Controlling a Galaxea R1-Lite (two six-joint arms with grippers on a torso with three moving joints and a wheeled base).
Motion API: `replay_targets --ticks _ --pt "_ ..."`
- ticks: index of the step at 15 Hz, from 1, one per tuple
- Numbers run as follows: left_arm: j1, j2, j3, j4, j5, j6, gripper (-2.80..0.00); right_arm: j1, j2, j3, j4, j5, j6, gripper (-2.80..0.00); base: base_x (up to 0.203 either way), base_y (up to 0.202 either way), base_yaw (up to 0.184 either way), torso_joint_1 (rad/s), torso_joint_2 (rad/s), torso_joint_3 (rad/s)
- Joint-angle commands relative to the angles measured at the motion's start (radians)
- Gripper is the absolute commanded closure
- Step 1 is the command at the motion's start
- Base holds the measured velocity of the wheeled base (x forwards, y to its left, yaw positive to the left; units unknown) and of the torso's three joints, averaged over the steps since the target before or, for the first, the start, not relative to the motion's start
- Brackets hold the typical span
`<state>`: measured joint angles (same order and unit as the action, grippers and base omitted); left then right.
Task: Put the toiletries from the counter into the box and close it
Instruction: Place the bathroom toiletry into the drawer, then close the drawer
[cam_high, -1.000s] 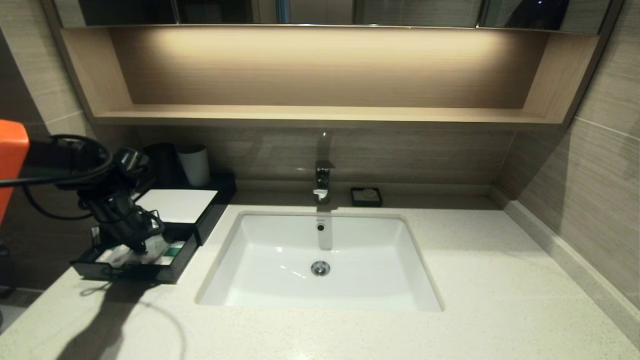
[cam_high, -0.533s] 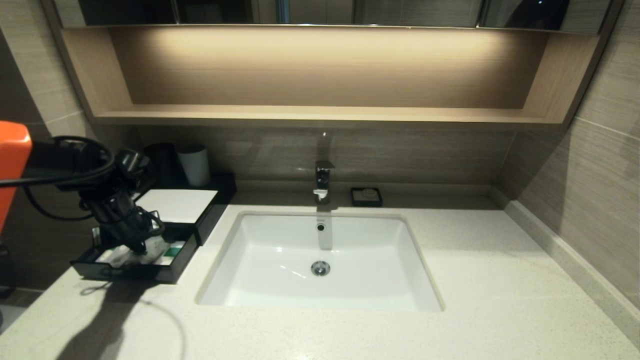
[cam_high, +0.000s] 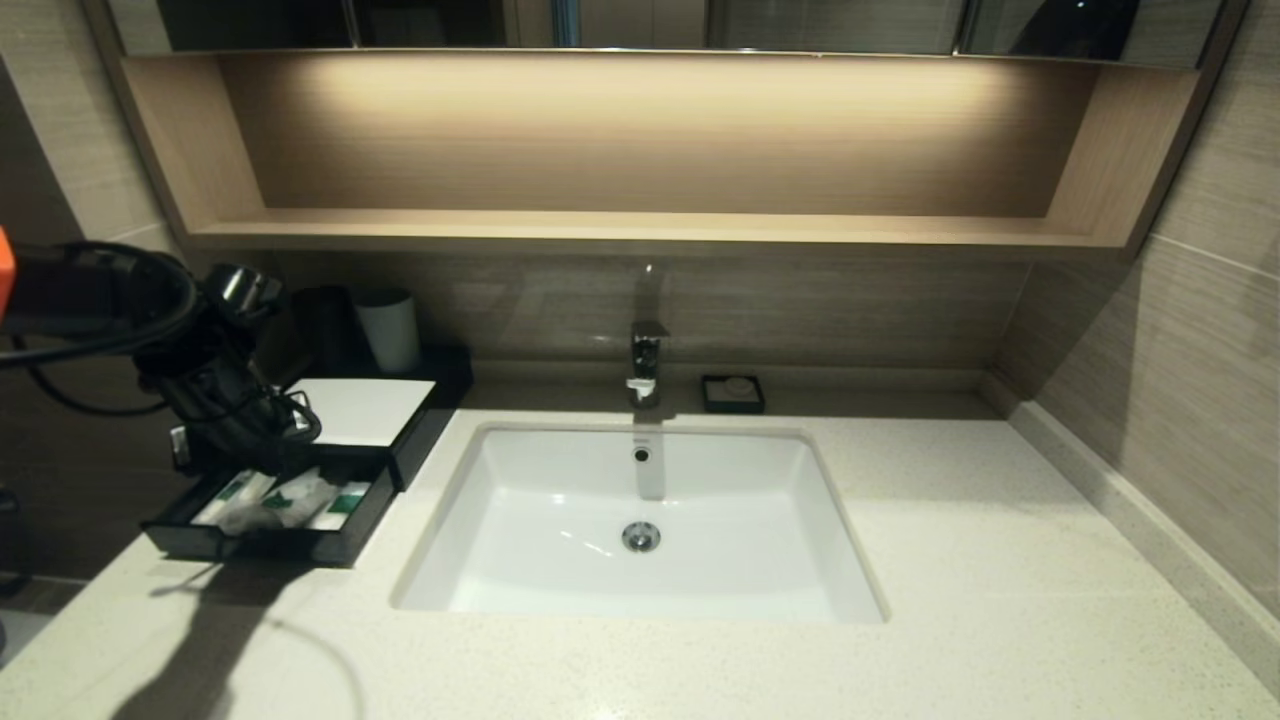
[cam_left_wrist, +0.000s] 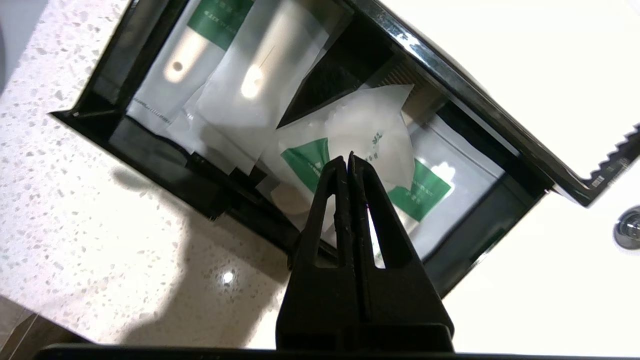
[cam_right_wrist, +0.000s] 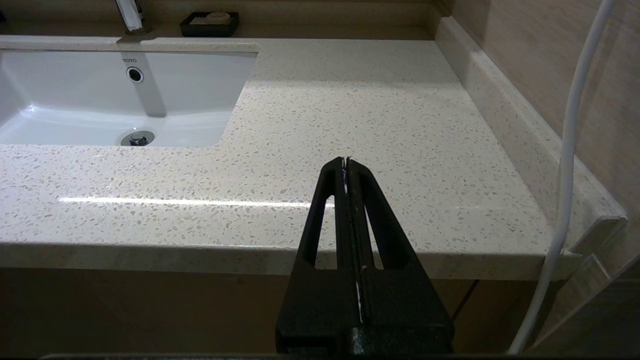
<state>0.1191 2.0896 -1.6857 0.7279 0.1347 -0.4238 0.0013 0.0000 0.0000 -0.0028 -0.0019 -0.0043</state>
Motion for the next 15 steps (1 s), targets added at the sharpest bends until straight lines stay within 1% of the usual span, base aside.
replay_targets --ticks 1,2,5,9,15 --pt "0.001 -0.058 -0.001 0.022 0.001 -0.003 0.00 0.000 -0.002 0.000 0.000 0.000 -0.002 0.00 0.000 0.000 0.000 0.000 0.00 0.000" --pt "0.001 -0.076 0.005 0.039 0.002 -0.003 0.00 0.000 -0.002 0.002 0.000 0.000 -0.002 0.00 0.000 0.000 0.000 0.000 0.00 0.000" --pt "0.001 -0.140 0.044 0.098 0.003 -0.031 0.00 0.000 -0.002 0.000 0.000 0.000 0.000 0.00 0.000 0.000 0.000 0.000 0.00 0.000" --pt "0.001 -0.242 0.187 0.104 0.003 -0.037 0.00 0.000 0.000 0.001 0.000 0.000 0.000 0.00 0.000 0.000 0.000 0.000 0.00 0.000" --pt "0.001 -0.289 0.352 0.104 0.006 -0.036 0.00 0.000 -0.002 0.001 0.000 0.000 0.000 0.00 0.000 0.000 0.000 0.000 0.00 0.000"
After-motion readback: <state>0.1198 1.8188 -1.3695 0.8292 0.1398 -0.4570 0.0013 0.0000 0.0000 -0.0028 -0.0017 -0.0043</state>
